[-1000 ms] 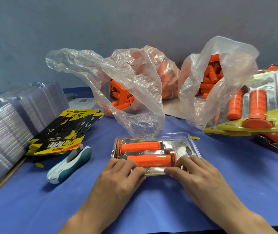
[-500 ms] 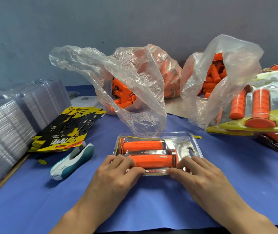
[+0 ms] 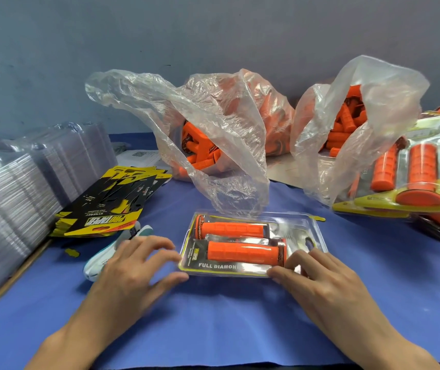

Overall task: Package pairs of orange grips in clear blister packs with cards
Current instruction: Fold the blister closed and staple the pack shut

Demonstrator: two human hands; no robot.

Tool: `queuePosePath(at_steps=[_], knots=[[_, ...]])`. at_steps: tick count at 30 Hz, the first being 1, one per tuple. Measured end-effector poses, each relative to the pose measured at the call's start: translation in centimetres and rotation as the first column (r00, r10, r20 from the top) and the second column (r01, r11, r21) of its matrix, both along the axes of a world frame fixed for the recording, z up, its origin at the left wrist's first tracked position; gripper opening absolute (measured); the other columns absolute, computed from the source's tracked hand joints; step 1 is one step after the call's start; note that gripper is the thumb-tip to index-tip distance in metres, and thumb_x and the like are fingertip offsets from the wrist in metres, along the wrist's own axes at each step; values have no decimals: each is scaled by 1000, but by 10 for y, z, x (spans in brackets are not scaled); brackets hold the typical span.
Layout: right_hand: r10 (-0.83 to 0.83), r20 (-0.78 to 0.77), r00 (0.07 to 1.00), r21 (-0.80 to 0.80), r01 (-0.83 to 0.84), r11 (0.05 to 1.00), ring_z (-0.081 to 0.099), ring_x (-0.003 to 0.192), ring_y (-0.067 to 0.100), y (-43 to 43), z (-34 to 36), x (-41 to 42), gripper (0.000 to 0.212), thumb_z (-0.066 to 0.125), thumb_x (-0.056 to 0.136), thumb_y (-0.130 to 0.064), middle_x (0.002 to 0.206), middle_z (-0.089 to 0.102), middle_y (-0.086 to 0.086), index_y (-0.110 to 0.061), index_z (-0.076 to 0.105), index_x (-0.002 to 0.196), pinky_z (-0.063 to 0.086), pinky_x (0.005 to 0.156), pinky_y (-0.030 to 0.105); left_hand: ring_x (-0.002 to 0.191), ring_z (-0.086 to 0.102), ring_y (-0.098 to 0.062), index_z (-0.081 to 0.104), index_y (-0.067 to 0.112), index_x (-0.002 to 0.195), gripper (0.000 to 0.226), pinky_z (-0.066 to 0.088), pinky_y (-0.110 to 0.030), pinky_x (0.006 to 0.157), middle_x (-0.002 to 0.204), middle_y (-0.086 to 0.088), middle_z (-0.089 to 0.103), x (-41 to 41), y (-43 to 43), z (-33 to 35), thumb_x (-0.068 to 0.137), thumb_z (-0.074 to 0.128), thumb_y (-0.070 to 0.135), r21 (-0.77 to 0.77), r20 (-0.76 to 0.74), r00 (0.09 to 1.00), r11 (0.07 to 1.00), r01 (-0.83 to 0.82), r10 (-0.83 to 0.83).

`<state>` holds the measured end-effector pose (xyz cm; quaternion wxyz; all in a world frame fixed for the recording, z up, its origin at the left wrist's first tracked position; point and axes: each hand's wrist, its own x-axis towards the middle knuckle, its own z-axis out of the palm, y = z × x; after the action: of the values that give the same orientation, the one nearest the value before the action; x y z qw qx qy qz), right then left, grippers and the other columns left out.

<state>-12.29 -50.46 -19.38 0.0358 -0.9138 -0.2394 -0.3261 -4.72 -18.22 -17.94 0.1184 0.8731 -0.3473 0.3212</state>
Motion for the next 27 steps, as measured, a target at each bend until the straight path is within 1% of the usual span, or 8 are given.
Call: queuePosePath(at_steps=[4, 9, 12, 14, 16, 19, 23, 27], knots=[[-11, -38, 999, -13, 10, 1000, 45, 75, 19, 0, 2, 2, 50, 83, 64, -4, 93, 54, -5, -27, 69, 105, 43, 59, 31, 90, 53, -23, 58, 22, 95, 35, 43, -40, 74, 96, 4, 56, 9, 23, 11, 94, 52, 57, -194, -167, 916, 899, -393, 364], [-15, -65, 998, -40, 13, 999, 46, 73, 20, 3, 4, 1, 48, 87, 63, -10, 93, 57, -4, -26, 70, 105, 46, 60, 33, 93, 63, -35, 53, 22, 110, 47, 47, -42, 67, 106, -2, 47, 18, 23, 7, 83, 63, 58, 97, -443, 658, 762, -640, 609], [-9, -46, 999, -62, 6, 998, 50, 70, 23, 9, 5, 0, 48, 84, 63, -5, 91, 58, -2, -23, 71, 106, 52, 62, 38, 110, 59, -34, 45, 24, 131, 61, 48, -45, 77, 119, -5, 52, 24, 20, 10, 83, 65, 57, 127, -502, 609, 750, -650, 614], [0, -29, 1000, -79, -2, 997, 51, 69, 24, 11, 6, -1, 49, 81, 63, -2, 89, 58, -1, -22, 71, 106, 53, 63, 39, 115, 57, -31, 45, 21, 139, 70, 47, -44, 86, 127, -8, 56, 26, 19, 15, 83, 69, 54, 13, -649, 572, 759, -651, 502], [-2, -21, 1000, -97, 0, 995, 51, 69, 23, 11, 8, -1, 50, 80, 63, -1, 88, 57, 0, -21, 71, 107, 52, 61, 37, 93, 65, -26, 63, 15, 121, 53, 50, -43, 79, 107, -12, 68, 21, 17, 26, 84, 70, 52, -225, -831, 506, 692, -686, 231], [-1, 23, 1000, -94, 3, 996, 52, 67, 25, 12, 8, 0, 46, 73, 70, 0, 87, 56, 2, -21, 70, 111, 54, 62, 40, 56, 67, -37, 63, -2, 103, 51, 57, -46, 52, 78, -26, 62, 10, 20, 35, 69, 73, 36, -389, -886, 181, 471, -792, -426], [-12, 54, 998, -86, 16, 996, 51, 67, 26, 13, 6, 2, 49, 57, 72, 1, 88, 56, 3, -21, 69, 114, 52, 60, 40, 46, 59, -36, 73, -4, 90, 78, 53, -37, 49, 75, -33, 61, 1, 7, 46, 31, 94, 44, -314, -765, -322, 760, -569, -557], [-37, 53, 998, -98, 42, 994, 48, 71, 25, 16, 5, 3, 49, 45, 77, -2, 90, 55, 3, -23, 68, 115, 49, 61, 37, 50, 64, -30, 79, 4, 79, 76, 54, -31, 50, 69, -26, 67, -6, -30, 34, 20, 95, 49, -313, -764, -369, 804, -506, -529]])
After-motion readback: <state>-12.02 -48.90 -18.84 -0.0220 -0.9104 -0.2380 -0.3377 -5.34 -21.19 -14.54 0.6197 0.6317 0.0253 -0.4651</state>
